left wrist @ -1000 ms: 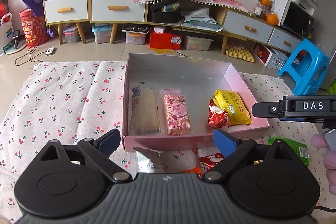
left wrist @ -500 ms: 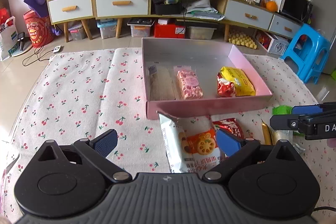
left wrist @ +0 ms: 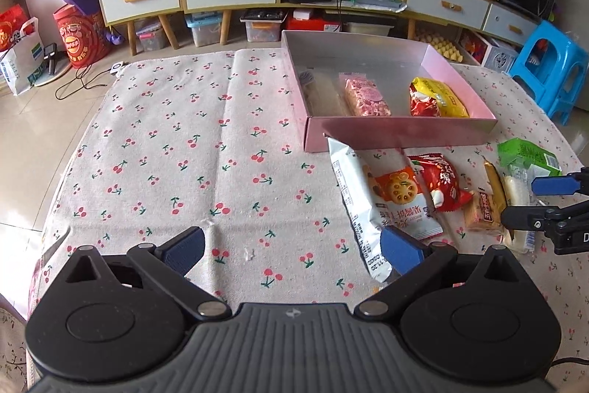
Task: Organize snacks
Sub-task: 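Withdraw both open grippers from the pink box toward the snack pile, then move the left gripper to the cream square packet while the right approaches the orange lotus-biscuit packet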
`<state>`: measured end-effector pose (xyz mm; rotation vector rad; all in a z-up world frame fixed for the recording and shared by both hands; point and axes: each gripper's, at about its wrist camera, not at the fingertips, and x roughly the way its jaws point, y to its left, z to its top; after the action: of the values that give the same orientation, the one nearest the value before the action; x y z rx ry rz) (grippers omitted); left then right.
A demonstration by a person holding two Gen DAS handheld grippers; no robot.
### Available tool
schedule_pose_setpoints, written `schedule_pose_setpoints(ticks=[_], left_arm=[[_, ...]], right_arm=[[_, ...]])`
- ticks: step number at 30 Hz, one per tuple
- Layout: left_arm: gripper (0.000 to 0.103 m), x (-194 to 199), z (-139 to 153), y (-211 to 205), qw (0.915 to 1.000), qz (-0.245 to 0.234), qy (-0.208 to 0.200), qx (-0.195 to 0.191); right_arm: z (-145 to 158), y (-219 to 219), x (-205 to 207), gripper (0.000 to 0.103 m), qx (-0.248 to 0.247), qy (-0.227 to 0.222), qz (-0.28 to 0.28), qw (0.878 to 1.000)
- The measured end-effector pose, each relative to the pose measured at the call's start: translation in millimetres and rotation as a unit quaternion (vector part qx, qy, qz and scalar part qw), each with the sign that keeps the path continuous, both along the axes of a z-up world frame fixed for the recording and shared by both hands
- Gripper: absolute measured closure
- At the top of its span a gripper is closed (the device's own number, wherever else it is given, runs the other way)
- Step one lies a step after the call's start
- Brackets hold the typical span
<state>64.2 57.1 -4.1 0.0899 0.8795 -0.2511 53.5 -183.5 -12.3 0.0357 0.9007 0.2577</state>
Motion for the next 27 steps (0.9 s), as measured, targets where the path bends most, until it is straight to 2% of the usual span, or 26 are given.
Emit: schedule_pose_setpoints(ticks=[8, 12, 16, 20, 24, 27], left_arm=[[0.001, -11.0, -5.8, 12.9, 0.9998, -0.013, 0.015, 0.004], [0.003, -21.6, -8.0, 10.1, 0.9969, -0.074, 0.029, 0.000], [0.004, -35.7, -12.0, 7.5, 0.9853, -0.165, 0.043, -0.009], [0.006, -50.4, -19.3, 0.4, 0.9716, -0.232, 0.040, 0.021], [0.013, -57.0, -27.8, -7.3, 0.9616, -0.266, 0.046, 0.048], [0.019, -57.7, -32.2, -10.4, 0.9595, -0.272, 0.051, 0.053]], right_arm=[[-7.8, 17.8, -11.9, 0.019, -0.036, -0.011, 0.037, 0.999], [-6.0, 27.2, -18.4, 0.019, -0.022, -0.018, 0.074, 0.997], [-2.3, 40.8, -26.6, 0.019, -0.001, -0.028, 0.142, 0.990], [-5.2, 61.7, -35.4, 0.019, -0.005, -0.035, 0.216, 0.976], [-14.3, 78.6, -39.7, 0.019, 0.001, -0.022, 0.252, 0.967], [-19.5, 89.5, -42.4, 0.020, -0.002, -0.020, 0.264, 0.964]])
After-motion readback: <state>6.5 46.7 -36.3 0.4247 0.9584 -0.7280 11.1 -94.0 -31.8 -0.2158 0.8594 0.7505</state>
